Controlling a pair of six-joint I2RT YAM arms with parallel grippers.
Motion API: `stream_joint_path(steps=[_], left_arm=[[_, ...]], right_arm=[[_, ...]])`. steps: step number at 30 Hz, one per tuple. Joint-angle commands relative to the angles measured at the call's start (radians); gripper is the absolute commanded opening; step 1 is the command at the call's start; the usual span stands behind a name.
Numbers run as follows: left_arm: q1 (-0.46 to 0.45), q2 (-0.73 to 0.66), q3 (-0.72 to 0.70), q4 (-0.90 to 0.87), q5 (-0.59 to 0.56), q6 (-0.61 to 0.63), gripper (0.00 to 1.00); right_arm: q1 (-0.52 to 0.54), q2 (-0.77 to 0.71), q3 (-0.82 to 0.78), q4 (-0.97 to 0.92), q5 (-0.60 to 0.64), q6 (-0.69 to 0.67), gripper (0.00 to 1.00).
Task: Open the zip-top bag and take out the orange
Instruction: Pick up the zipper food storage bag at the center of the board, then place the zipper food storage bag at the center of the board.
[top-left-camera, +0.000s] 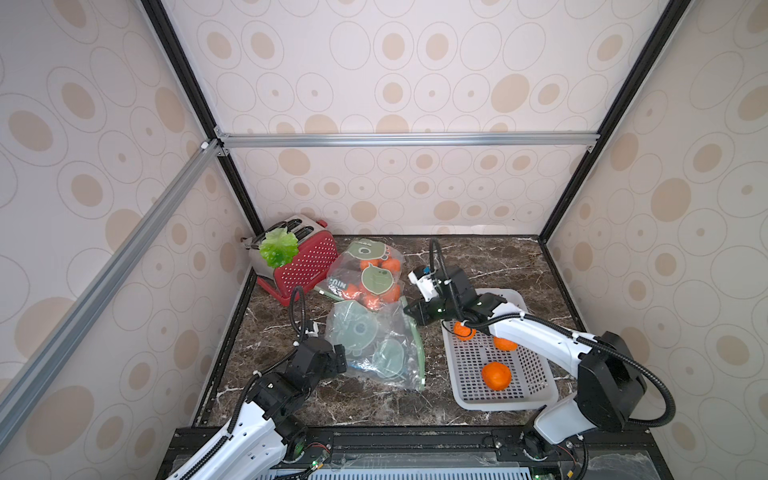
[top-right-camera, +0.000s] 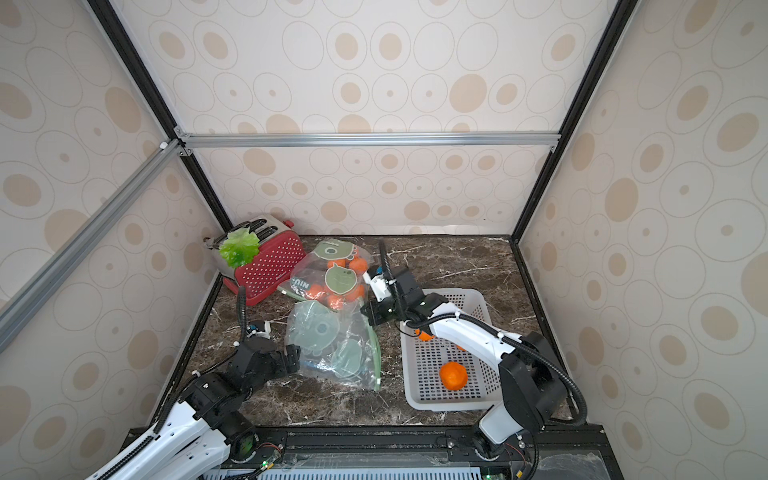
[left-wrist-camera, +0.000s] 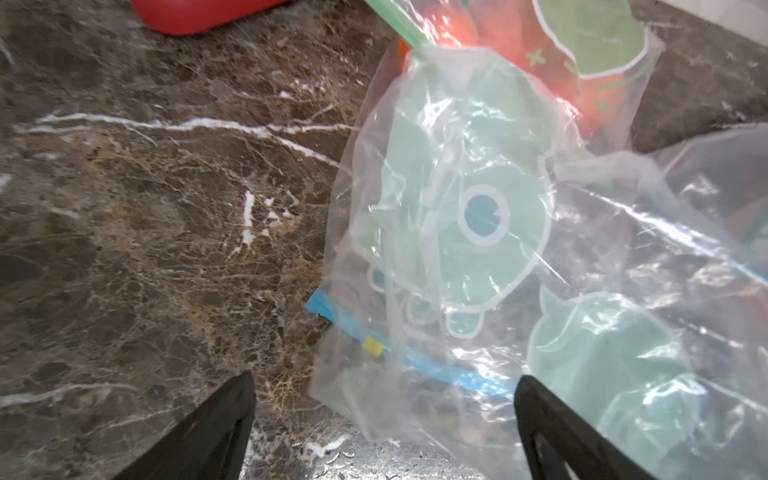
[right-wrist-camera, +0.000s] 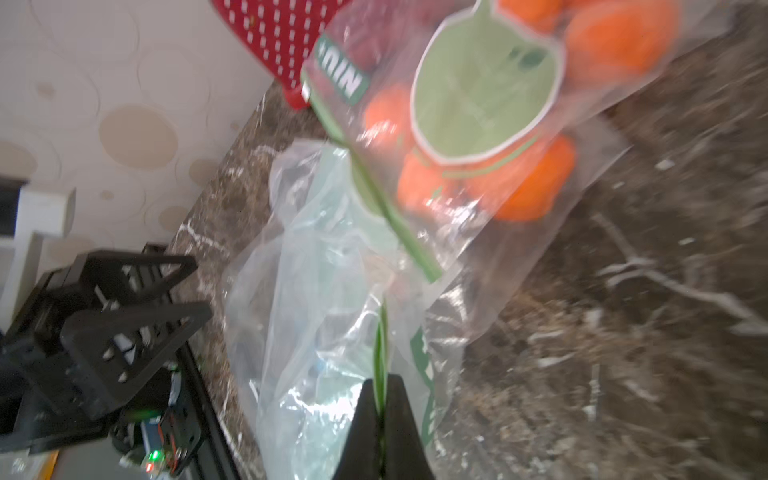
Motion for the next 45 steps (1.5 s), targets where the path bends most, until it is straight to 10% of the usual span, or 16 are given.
stream_joint_path(steps=[1,10,20,28,45], left_arm=[[0.005,-0.053,0.033,-0.074,-0.076,0.011,0.99],[0.005,-0.01,0.023,-0.029,-0.07,0.016,0.97],[0.103,0.179,0.061,0.2,0.128,0.034,0.92],[0.338,0.378,0.168,0.342,0.294,0.028,0.98],[0.516,0.84,0.316,0.745,0.479,-0.031,0.84]], right_arm=[[-0.094,-0.054,0.061,0.103,0.007,0.03,0.0],[-0.371,-0.004,0.175,0.21,0.081,0.289,0.0],[-0.389,0.098,0.068,0.193,0.119,0.378,0.01],[-0.383,-0.003,0.034,0.023,0.28,0.311,0.64],[-0.309,-0.282,-0.204,0.02,0.232,0.114,0.64]])
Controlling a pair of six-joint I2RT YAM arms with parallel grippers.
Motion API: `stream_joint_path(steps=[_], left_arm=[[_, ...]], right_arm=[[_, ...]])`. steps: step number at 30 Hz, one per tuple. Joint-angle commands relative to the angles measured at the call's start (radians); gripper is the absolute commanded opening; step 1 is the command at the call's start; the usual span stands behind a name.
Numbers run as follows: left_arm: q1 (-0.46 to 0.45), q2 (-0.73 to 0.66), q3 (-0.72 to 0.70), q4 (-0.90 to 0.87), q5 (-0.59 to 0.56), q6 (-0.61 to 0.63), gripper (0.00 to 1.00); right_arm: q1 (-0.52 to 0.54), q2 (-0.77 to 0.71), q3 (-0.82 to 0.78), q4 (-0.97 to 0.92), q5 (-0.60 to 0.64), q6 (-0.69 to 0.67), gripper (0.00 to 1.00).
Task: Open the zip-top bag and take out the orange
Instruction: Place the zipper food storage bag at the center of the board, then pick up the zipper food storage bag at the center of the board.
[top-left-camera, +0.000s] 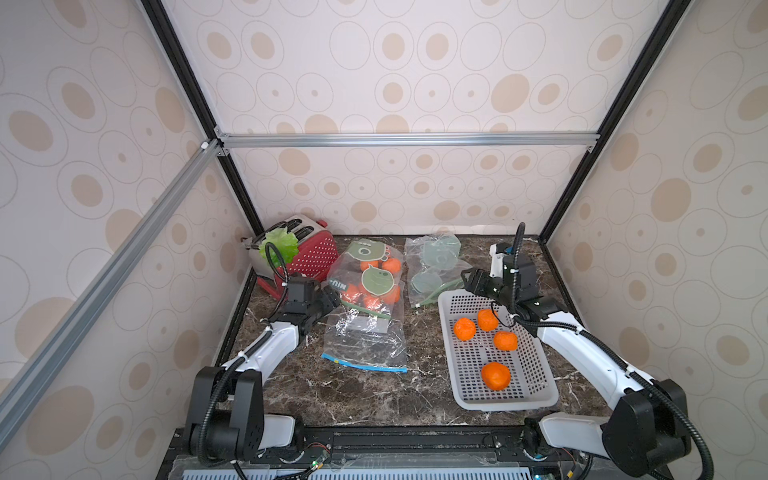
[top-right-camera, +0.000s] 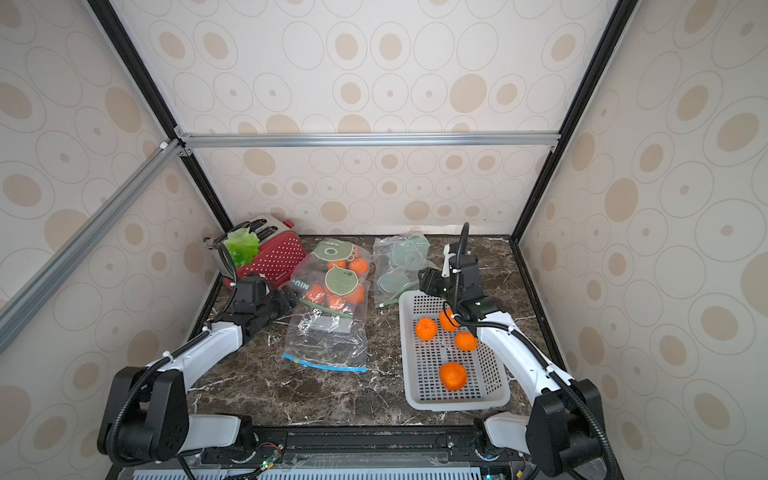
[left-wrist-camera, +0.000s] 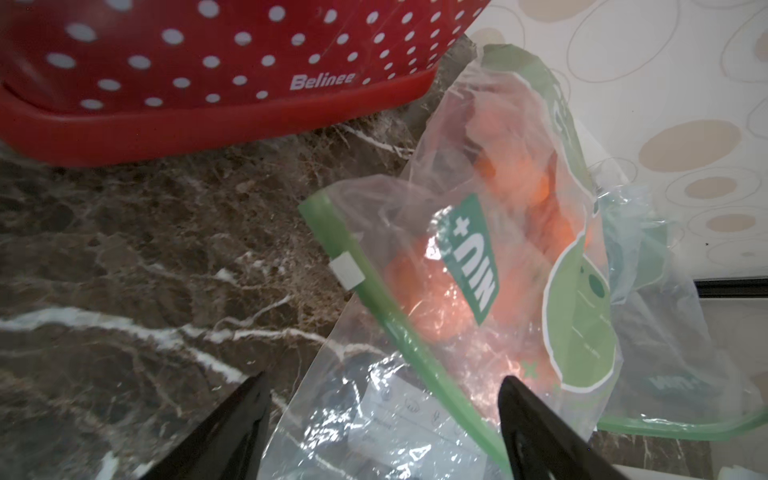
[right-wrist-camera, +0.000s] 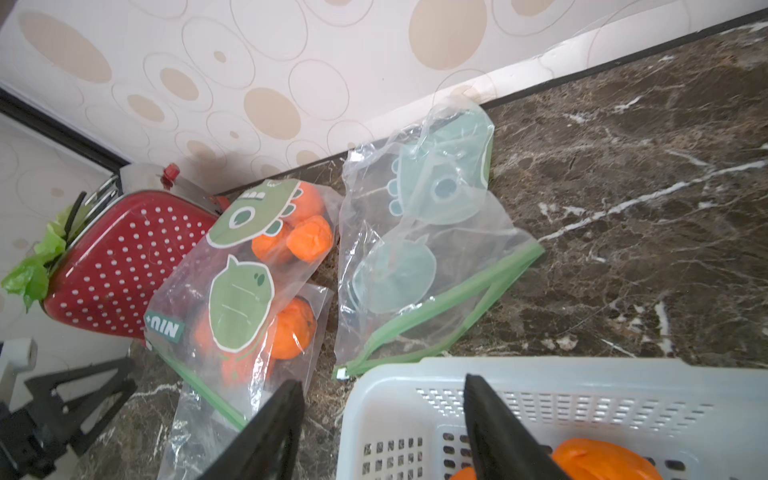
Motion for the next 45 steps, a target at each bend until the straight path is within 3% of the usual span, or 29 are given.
stream_joint_path(steps=[1,5,11,16,21,32,35,39,45], left_arm=[[0.013,0.052,0.049,0.129,0.042,-0.016,0.83],[0.015,0.143,0.084,0.178,0.083,-0.032,0.74],[0.017,0.219,0.078,0.302,0.155,-0.062,0.45],[0.016,0.192,0.059,0.342,0.185,-0.068,0.15],[0.003,0.119,0.052,0.304,0.203,-0.066,0.02],[-0.071,-0.144,0.054,0.027,0.183,-0.099,0.01],[-0.074,-0.196,0.058,0.0,0.183,-0.104,0.01],[-0.074,-0.182,0.144,-0.042,0.171,-0.087,0.01],[-0.072,-0.047,0.387,-0.075,0.186,-0.081,0.0]], right_arm=[[0.007,-0.04,-0.033,-0.026,-0.018,-0.039,0.64],[0.007,-0.069,-0.06,-0.022,-0.035,-0.043,0.63],[0.007,-0.095,-0.066,-0.052,-0.056,-0.057,0.62],[0.008,-0.109,-0.074,-0.061,-0.059,-0.064,0.61],[0.022,-0.122,-0.072,-0.055,-0.085,-0.096,0.59],[0.269,-0.122,-0.06,0.117,-0.263,-0.348,0.58],[0.346,-0.101,-0.063,0.172,-0.243,-0.459,0.62],[0.361,-0.052,-0.036,0.194,-0.209,-0.458,0.62],[0.361,-0.045,-0.048,0.209,-0.213,-0.45,0.62]])
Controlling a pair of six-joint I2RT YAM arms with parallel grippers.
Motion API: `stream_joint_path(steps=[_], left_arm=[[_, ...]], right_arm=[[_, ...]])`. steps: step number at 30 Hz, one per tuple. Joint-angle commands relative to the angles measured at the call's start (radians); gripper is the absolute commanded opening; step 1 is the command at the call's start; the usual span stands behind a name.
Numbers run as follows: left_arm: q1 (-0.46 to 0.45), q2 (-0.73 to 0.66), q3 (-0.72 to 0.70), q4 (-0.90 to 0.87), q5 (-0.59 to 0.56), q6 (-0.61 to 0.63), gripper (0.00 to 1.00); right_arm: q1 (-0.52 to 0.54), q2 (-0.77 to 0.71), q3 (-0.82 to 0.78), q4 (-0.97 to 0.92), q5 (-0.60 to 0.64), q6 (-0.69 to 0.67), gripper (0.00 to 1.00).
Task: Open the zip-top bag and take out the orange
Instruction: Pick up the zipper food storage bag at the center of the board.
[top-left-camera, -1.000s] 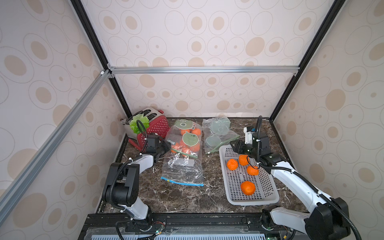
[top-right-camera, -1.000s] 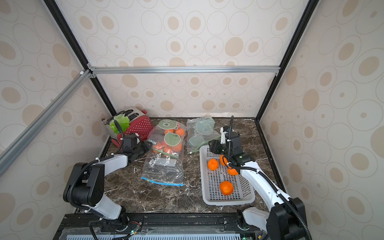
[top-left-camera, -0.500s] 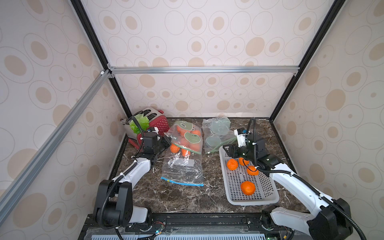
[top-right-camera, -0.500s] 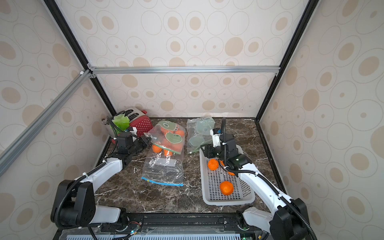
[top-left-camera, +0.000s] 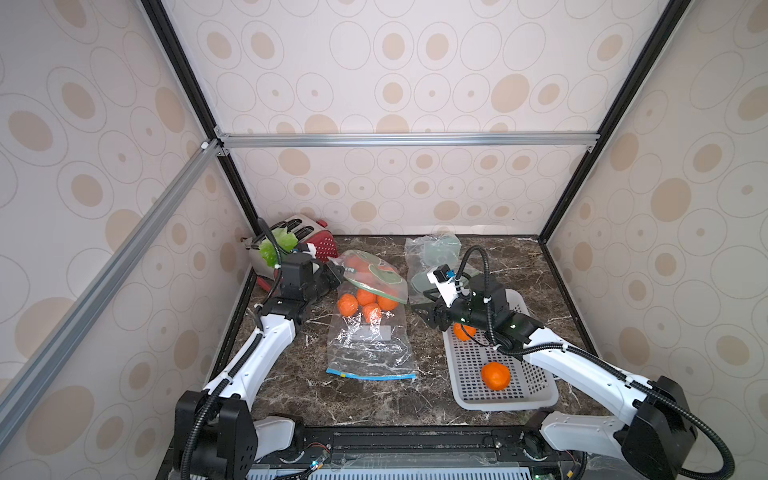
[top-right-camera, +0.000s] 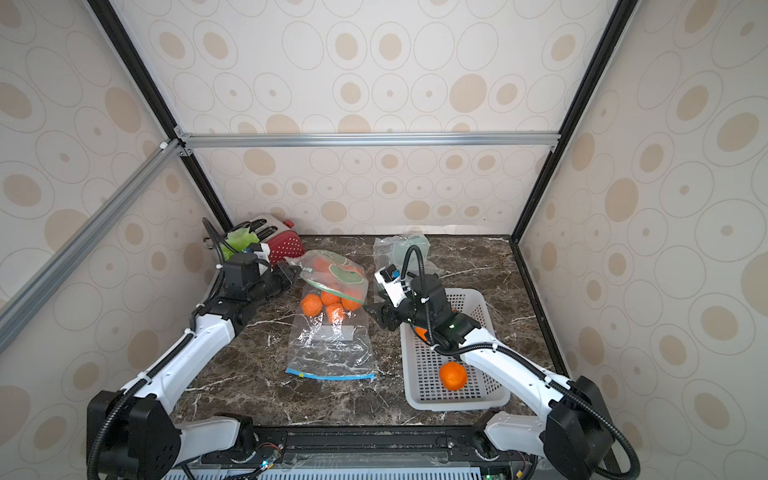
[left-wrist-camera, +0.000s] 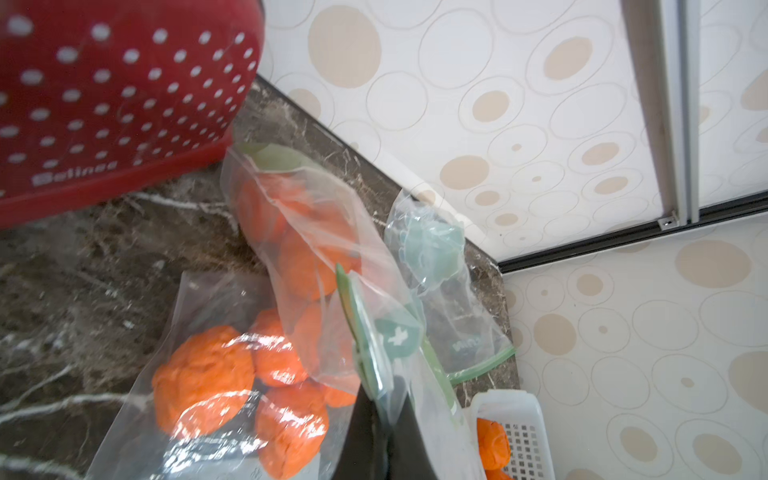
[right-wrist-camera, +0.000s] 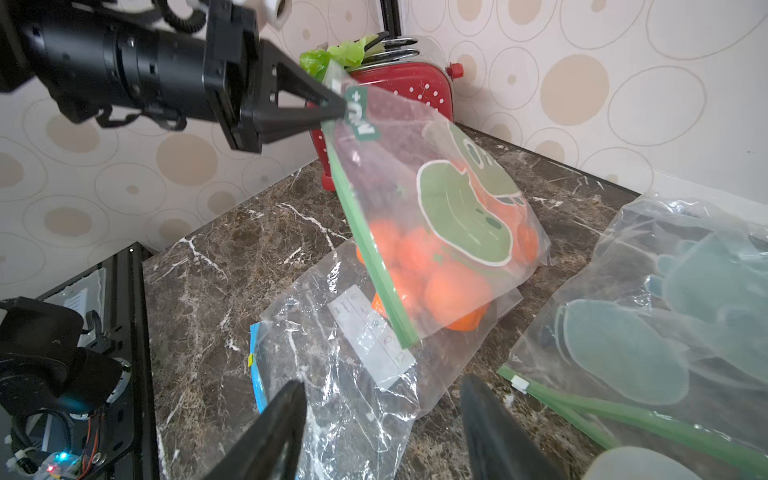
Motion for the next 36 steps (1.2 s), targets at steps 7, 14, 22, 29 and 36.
stream_joint_path(steps=[7,14,22,29,36], left_arm=[[0.001,0.221,0.447,-0.032,0.021,0.032,0.0],[0.0,0.249,0.625,-0.103,0.05,0.037,0.0],[-0.033,0.011,0.408,-0.105,0.051,-0.003,0.01],[-0.039,-0.215,0.214,-0.125,0.021,-0.046,0.03],[-0.046,-0.295,0.092,-0.105,0.043,-0.108,0.04]], right_arm=[[0.002,-0.012,-0.024,0.052,0.03,-0.05,0.62],[0.002,-0.04,-0.045,0.056,0.034,-0.055,0.62],[0.002,-0.102,-0.085,0.127,-0.034,-0.098,0.63],[0.004,-0.143,-0.078,0.113,-0.044,-0.085,0.63],[0.004,-0.161,-0.079,0.13,-0.096,-0.053,0.64]])
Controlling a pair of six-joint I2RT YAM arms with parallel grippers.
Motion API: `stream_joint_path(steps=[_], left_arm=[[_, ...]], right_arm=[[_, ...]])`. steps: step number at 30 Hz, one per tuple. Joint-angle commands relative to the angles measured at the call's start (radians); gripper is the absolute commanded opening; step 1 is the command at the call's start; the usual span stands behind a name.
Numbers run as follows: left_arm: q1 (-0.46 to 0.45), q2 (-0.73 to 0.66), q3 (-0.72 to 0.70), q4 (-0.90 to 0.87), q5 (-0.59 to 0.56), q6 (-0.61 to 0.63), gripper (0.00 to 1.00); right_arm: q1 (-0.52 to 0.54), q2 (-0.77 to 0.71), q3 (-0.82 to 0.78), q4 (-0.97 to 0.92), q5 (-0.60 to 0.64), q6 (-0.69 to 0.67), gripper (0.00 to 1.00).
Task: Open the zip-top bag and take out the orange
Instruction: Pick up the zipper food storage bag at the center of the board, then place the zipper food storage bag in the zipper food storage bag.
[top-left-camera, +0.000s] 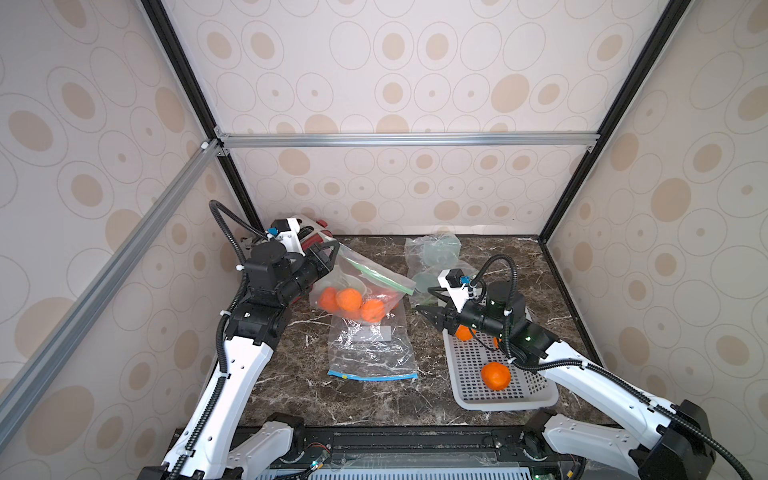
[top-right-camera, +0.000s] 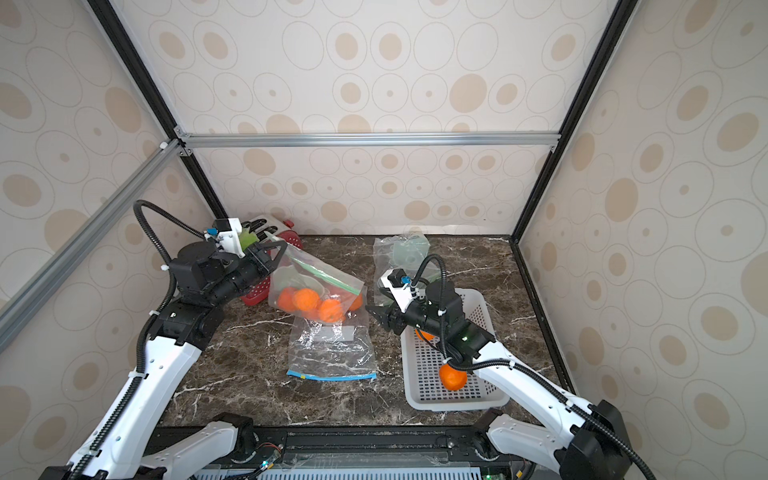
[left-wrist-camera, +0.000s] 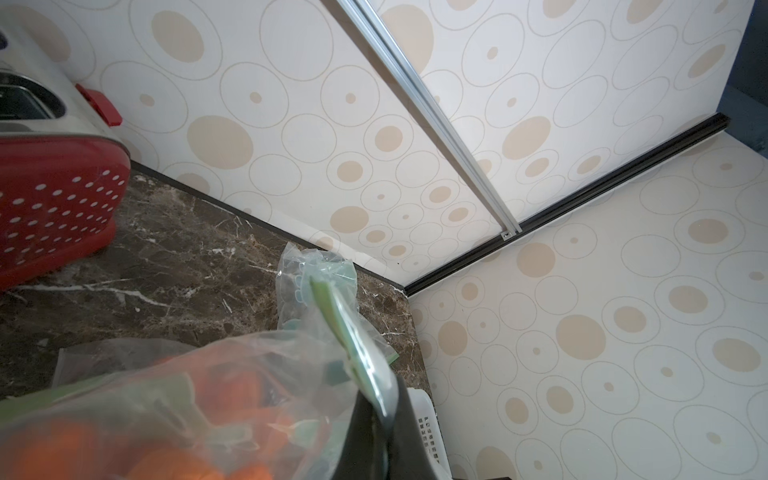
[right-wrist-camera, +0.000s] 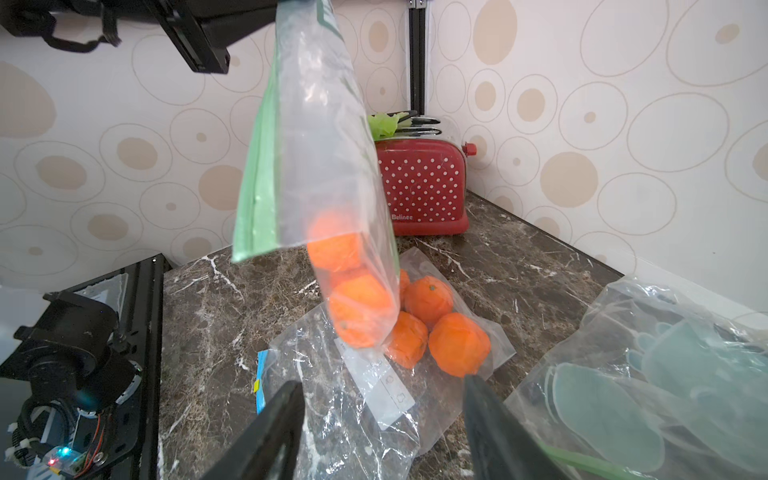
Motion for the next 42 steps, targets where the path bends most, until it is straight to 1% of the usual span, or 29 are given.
stream_joint_path(steps=[1,4,7,9,13,15,19,23,24,26,27,29,32,34,35,36,37,39,40,41,42], left_arm=[[-0.006,-0.02,-0.049,0.041,0.005,-0.047,0.04],[-0.007,-0.01,-0.104,0.056,0.001,-0.063,0.05],[-0.011,0.017,-0.151,0.095,0.026,-0.088,0.05],[-0.014,0.025,-0.18,0.122,0.039,-0.101,0.04],[-0.02,0.019,-0.205,0.128,0.028,-0.1,0.05],[-0.021,0.024,-0.202,0.128,0.035,-0.099,0.05],[-0.021,0.027,-0.196,0.114,0.035,-0.089,0.08],[-0.021,0.029,-0.184,0.097,0.042,-0.079,0.09],[-0.022,0.027,-0.182,0.092,0.042,-0.075,0.09],[-0.02,0.023,-0.179,0.085,0.045,-0.07,0.09],[-0.021,0.019,-0.179,0.083,0.046,-0.069,0.09],[-0.021,0.016,-0.176,0.075,0.05,-0.066,0.09],[-0.022,0.005,-0.173,0.065,0.051,-0.062,0.11],[-0.022,-0.002,-0.17,0.057,0.055,-0.057,0.12],[-0.021,-0.007,-0.167,0.05,0.057,-0.052,0.13],[-0.022,-0.011,-0.163,0.037,0.058,-0.043,0.16],[-0.021,-0.016,-0.158,0.028,0.062,-0.029,0.21],[-0.02,-0.028,-0.133,-0.014,0.066,0.029,0.5],[-0.02,-0.036,-0.111,-0.056,0.054,0.077,0.63],[-0.019,-0.046,-0.08,-0.105,0.036,0.139,0.74],[-0.02,-0.057,-0.048,-0.156,0.012,0.205,0.84]], right_arm=[[0.004,-0.016,-0.011,0.037,-0.048,0.007,0.65],[0.004,-0.006,-0.021,0.057,-0.069,0.006,0.68],[0.012,0.027,-0.016,0.07,-0.115,0.004,0.73],[0.039,0.051,-0.009,0.066,-0.117,-0.041,0.77],[0.101,0.116,0.042,0.057,-0.12,-0.157,0.83],[0.125,0.167,0.094,0.036,-0.103,-0.21,0.83],[0.211,0.265,0.213,-0.084,0.008,-0.392,0.83],[0.254,0.345,0.293,-0.122,0.192,-0.513,0.82],[0.264,0.364,0.311,-0.129,0.254,-0.541,0.81],[0.281,0.389,0.332,-0.146,0.346,-0.604,0.79],[0.287,0.403,0.338,-0.141,0.387,-0.631,0.76],[0.29,0.426,0.35,-0.124,0.46,-0.637,0.72],[0.291,0.463,0.373,-0.129,0.512,-0.672,0.68],[0.299,0.477,0.376,-0.096,0.577,-0.677,0.58],[0.298,0.473,0.374,-0.081,0.586,-0.675,0.54],[0.299,0.461,0.369,-0.074,0.576,-0.672,0.48],[0.298,0.446,0.363,-0.073,0.556,-0.666,0.42],[0.297,0.402,0.352,-0.087,0.502,-0.653,0.23],[0.297,0.382,0.35,-0.113,0.476,-0.65,0.17],[0.296,0.354,0.351,-0.156,0.43,-0.651,0.13],[0.291,0.324,0.348,-0.199,0.378,-0.652,0.13]])
